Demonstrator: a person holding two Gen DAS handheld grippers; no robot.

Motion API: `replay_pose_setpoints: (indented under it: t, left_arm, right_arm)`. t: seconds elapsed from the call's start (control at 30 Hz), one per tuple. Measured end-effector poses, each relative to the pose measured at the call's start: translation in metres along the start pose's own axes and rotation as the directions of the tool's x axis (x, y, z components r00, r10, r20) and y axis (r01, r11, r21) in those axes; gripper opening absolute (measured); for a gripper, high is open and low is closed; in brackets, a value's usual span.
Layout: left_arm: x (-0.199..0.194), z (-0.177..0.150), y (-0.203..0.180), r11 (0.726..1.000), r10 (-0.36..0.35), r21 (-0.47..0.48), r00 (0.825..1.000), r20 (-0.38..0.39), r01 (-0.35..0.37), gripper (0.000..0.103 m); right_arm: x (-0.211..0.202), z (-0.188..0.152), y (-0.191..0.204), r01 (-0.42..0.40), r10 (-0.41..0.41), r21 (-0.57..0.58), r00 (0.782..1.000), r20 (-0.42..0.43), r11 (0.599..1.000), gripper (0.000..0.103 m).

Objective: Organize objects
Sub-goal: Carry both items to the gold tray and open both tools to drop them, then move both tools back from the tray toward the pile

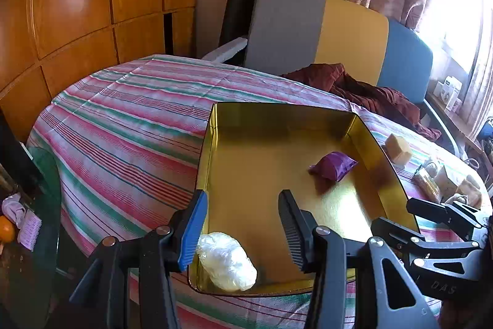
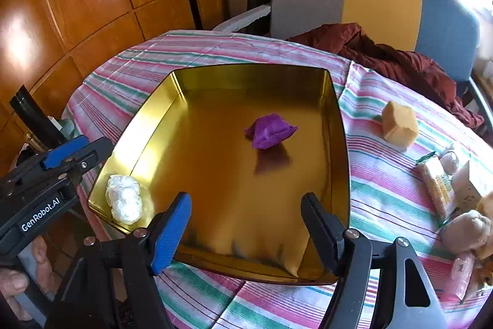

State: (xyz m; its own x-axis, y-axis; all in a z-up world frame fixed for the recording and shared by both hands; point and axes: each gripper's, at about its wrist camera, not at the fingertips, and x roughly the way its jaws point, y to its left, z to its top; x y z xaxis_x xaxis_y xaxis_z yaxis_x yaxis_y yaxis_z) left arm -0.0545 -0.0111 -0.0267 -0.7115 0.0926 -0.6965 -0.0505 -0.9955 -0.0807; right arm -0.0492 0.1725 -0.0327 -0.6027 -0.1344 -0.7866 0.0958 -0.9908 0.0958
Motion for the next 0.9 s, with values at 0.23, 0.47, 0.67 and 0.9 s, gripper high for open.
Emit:
replay_pose_setpoints:
  t: [0.23, 0.47, 0.67, 0.9]
  left_arm:
    - [-0.001, -0.003, -0.003, 1.000, 0.018, 0.003, 1.000, -0.002, -0.018, 0.048]
    - [-0.010, 0.000, -0.009, 0.999, 0.028, 0.018, 0.999, 0.028, -0.029, 0.048]
    - [-0.018, 0.002, -0.015, 0.998, 0.034, 0.044, 0.998, 0.052, -0.037, 0.048]
    - [-0.028, 0.004, -0.026, 0.996, 0.034, 0.082, 0.996, 0.080, -0.041, 0.048]
  right_arm:
    - [-0.005, -0.003, -0.003, 0.031, -0.031, 0.009, 0.999, 0.025, 0.999, 0.076]
    - [-0.010, -0.005, -0.006, 0.048, -0.049, 0.023, 0.997, 0.051, 0.999, 0.078]
    - [-0.014, -0.006, -0.011, 0.061, -0.063, 0.036, 0.996, 0.066, 0.998, 0.078]
    - [-0.019, -0.007, -0.018, 0.071, -0.076, 0.057, 0.994, 0.083, 0.996, 0.078]
